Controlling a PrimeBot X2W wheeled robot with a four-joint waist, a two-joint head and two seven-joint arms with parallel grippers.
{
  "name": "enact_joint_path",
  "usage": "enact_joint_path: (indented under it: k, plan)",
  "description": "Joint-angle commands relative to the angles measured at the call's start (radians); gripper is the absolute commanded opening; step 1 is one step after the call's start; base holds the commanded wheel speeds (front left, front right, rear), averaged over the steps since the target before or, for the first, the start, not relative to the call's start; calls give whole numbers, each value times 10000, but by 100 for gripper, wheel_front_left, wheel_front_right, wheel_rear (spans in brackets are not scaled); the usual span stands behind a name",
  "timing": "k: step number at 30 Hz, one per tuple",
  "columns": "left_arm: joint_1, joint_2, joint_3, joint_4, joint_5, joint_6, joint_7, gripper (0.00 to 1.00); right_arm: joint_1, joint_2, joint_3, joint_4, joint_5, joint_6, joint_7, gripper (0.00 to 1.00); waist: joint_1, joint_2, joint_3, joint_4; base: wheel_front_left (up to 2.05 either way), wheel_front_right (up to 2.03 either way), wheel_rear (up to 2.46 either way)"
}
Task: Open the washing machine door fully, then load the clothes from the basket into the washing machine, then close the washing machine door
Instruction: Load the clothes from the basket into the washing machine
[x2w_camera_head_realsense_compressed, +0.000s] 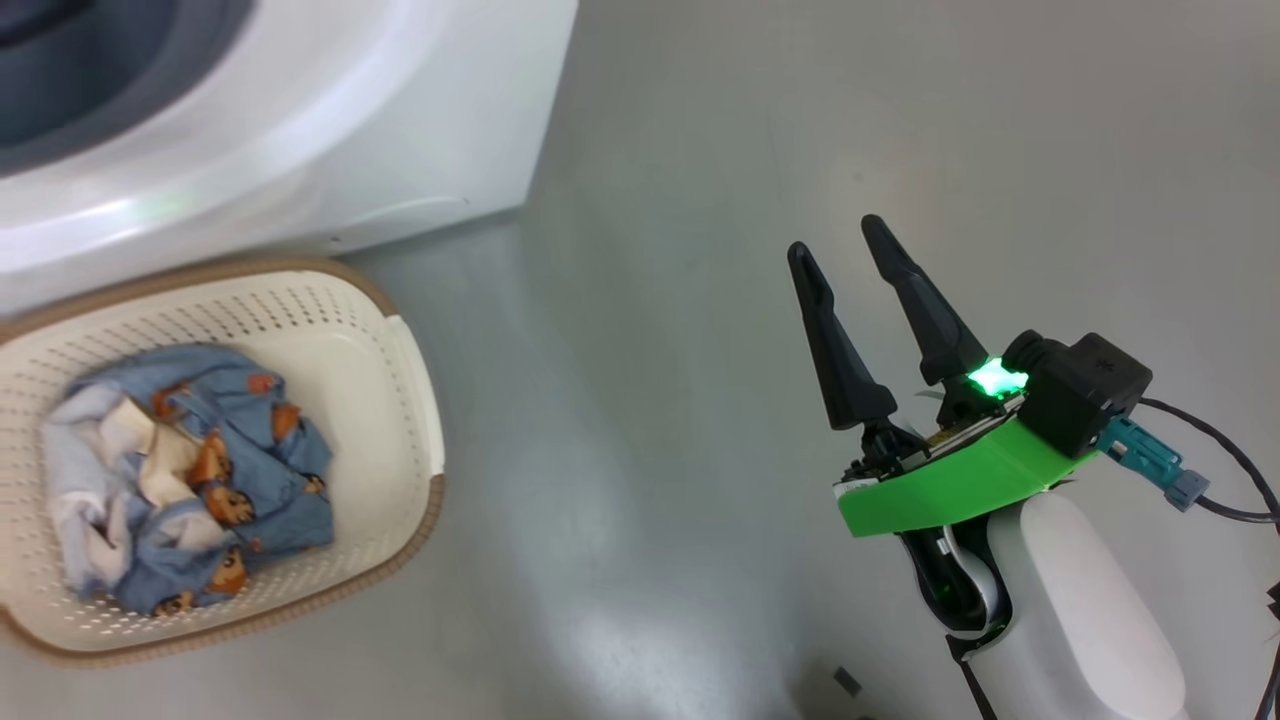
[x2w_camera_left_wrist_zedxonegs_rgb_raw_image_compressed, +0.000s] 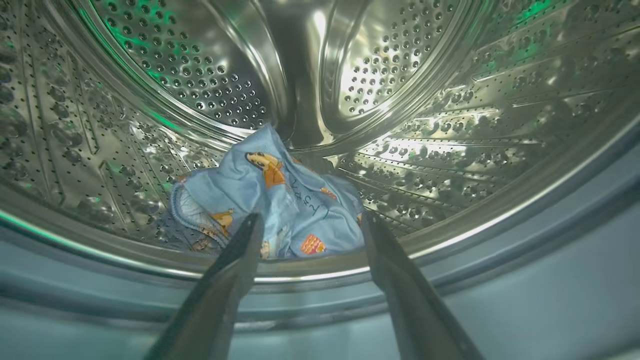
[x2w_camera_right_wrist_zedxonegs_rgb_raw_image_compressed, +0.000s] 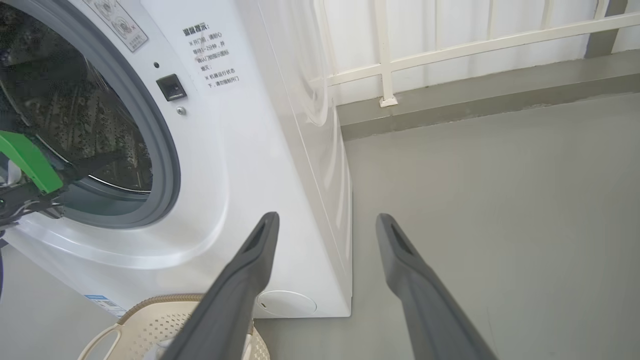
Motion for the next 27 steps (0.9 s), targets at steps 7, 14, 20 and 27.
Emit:
enact_joint_path:
  k: [7, 14, 20, 27]
  plan:
    - [1592, 279, 386, -1328, -148, 451, -414, 100, 456, 26, 47, -4, -309, 16, -48, 100, 0, -1, -1010, 466, 0, 0, 0]
    - [3301, 203, 797, -2886, -143, 990, -550, 100, 626, -60, -69, 148, -471, 16, -48, 100, 0, -1, -1886, 664, 0, 0, 0]
    - [4636, 62, 1201, -4009, -87, 1408, -567, 100, 720, -258, -53, 242, -446, 16, -48, 100, 0, -1, -2560, 807, 0, 0, 0]
    - [6678, -301, 1869, -5615, 365, 1956, -570, 100, 1049, -599, -122, 391, -344, 16, -48, 100, 0, -1, -3416, 1081, 0, 0, 0]
